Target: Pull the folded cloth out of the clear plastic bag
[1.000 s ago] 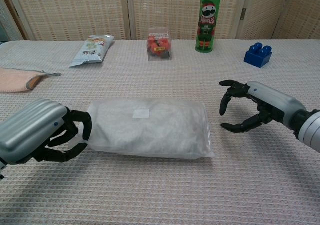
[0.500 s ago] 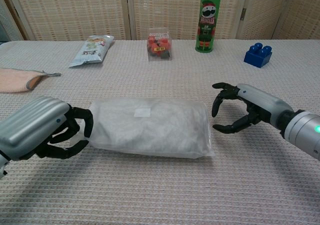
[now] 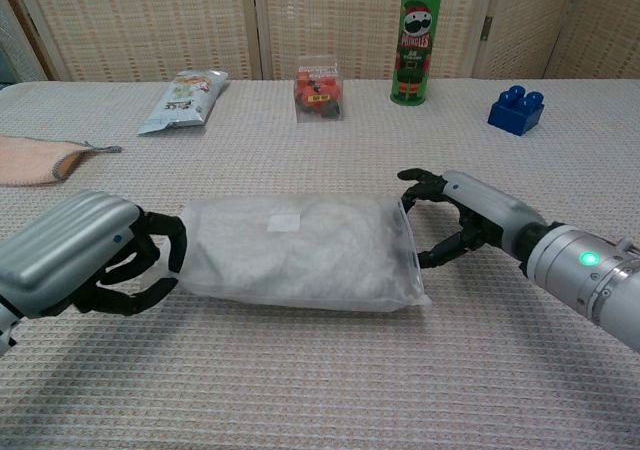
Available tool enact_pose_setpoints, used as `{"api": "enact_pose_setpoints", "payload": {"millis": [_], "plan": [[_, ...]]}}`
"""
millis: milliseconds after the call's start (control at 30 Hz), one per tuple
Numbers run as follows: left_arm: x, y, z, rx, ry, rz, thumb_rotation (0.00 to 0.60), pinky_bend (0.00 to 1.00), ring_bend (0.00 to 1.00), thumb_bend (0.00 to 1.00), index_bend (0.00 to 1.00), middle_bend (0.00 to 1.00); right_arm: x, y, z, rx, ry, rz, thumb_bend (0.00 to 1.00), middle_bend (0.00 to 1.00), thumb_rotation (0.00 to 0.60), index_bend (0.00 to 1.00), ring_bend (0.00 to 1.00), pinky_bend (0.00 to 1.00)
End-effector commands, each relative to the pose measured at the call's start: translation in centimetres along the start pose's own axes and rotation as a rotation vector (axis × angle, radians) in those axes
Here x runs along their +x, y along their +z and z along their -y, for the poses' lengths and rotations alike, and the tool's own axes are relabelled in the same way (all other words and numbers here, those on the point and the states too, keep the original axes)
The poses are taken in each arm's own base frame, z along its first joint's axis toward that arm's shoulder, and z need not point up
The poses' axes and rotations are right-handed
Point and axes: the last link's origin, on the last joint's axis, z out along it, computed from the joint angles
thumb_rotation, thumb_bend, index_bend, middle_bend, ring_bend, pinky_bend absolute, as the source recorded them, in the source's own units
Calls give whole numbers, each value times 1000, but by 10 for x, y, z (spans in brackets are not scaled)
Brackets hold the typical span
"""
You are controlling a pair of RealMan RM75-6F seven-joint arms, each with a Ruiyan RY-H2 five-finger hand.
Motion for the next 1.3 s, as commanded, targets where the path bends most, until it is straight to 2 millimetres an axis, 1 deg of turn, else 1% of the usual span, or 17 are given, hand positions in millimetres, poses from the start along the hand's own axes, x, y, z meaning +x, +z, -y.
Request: {"api": "enact_pose_setpoints", "payload": {"millis": [33,200,333,400,500,567,600,667,733,833,1067,1167,1300], "plan": [[0,0,0,1,0,-1,600,1000,1000,495,745,1000,-1,1,2,9,5,0,232,10,600,449,0,0],[1,1,2,3,1,-1,600,1000,1000,493,745,1000,-4,4,3,15,-1,4,234,4,600,425,0,0],[1,1,0,1,-2,-3,600,1000,1000,493,745,1000,-7,7,4,15,9,10,235,0,600,375,0,0],[1,1,0,2,-4,-4,600,1000,1000,492,746,1000,-11,9,6,20,20,3,239,0,600,378,0,0],[1,1,0,3,-4,-4,600,1000,1000,493,746,1000,-16,11,9,25,44,-8,259,6,600,463,0,0],[1,1,0,4,-6,-3,600,1000,1000,493,746,1000,-20,12,10,24,61,-8,295,25,600,541,0,0],[1,1,0,4,-6,-4,600,1000,1000,493,746,1000,-21,13,10,23,69,-9,335,37,600,573,0,0],[2,2,0,5,-8,-6,600,1000,1000,492,746,1000,-24,14,11,22,79,-13,450,54,600,620,0,0],[3,2,0,5,-8,-8,600,1000,1000,492,746,1000,-25,16,11,22,91,-23,522,66,600,651,0,0],[3,2,1,7,-7,-10,600,1000,1000,492,746,1000,-26,17,12,25,98,-36,578,87,600,701,0,0],[5,2,4,13,1,-13,600,1000,1000,492,746,1000,-22,14,8,25,86,-39,628,95,600,713,0,0],[5,4,9,22,11,-14,600,1000,1000,492,746,1000,-17,9,4,22,60,-33,632,96,600,714,0,0],[5,4,16,35,29,-14,600,1000,1000,491,746,1000,-2,1,-2,13,25,-36,639,95,600,714,0,0]]}}
